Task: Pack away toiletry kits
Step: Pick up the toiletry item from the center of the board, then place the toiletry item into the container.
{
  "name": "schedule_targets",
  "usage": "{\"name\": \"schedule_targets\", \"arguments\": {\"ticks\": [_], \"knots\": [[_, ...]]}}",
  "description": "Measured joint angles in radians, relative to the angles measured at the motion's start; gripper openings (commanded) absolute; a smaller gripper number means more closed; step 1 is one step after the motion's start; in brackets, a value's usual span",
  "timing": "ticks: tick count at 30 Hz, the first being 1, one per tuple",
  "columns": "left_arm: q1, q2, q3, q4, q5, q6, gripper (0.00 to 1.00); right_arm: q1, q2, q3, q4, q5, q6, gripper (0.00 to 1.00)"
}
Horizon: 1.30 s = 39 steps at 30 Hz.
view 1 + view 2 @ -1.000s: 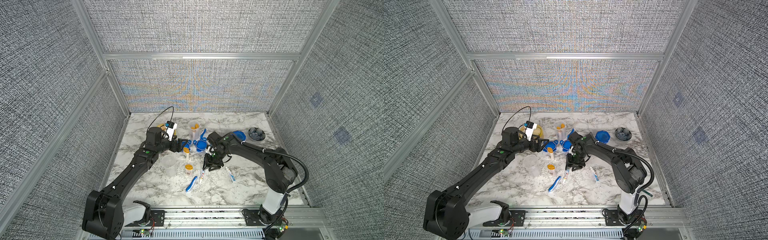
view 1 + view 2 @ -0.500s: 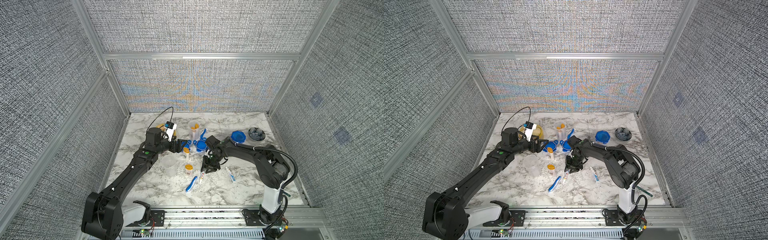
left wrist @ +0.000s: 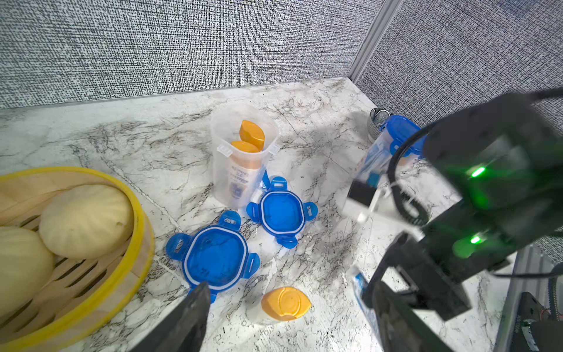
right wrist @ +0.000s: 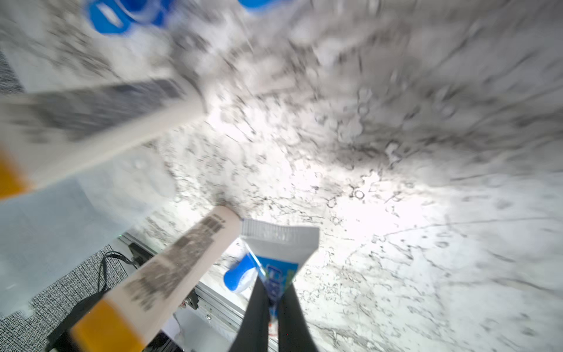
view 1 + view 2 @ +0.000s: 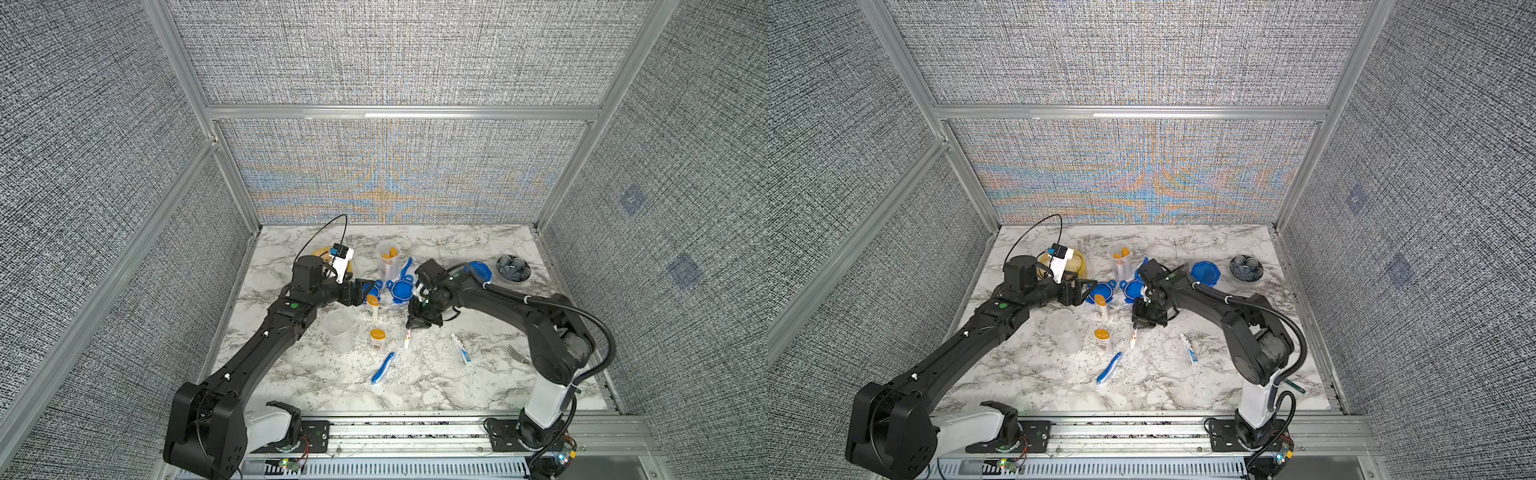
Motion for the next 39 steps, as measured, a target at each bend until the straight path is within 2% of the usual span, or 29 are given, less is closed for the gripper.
{"name": "schedule_targets", "arguments": {"ticks": [5,9,13,18,25,39], "knots": [[0.000,-0.003,-0.013,0.048,0.001,-0.007,0.83,-0.009,-0.105,0.084,0.071,0.157,-0.138,0.02],[0.000,0.005,-0.018,0.085,0.001,-0.016,0.83,-0.006,-0.102,0.117,0.225,0.240,-0.294,0.00],[0.000,0.010,-0.019,0.090,0.001,-0.019,0.83,-0.005,-0.024,0.159,0.386,0.293,-0.450,0.00],[0.000,0.006,-0.025,0.105,0.000,-0.019,0.83,-0.005,0.125,0.314,0.508,0.314,-0.610,0.00],[0.000,-0.001,-0.033,0.111,-0.001,-0.018,0.83,-0.023,0.276,0.483,0.562,0.321,-0.681,0.00],[0.000,-0.005,-0.043,0.112,-0.008,-0.011,0.83,-0.036,0.378,0.449,0.713,0.320,-0.731,0.00]]}}
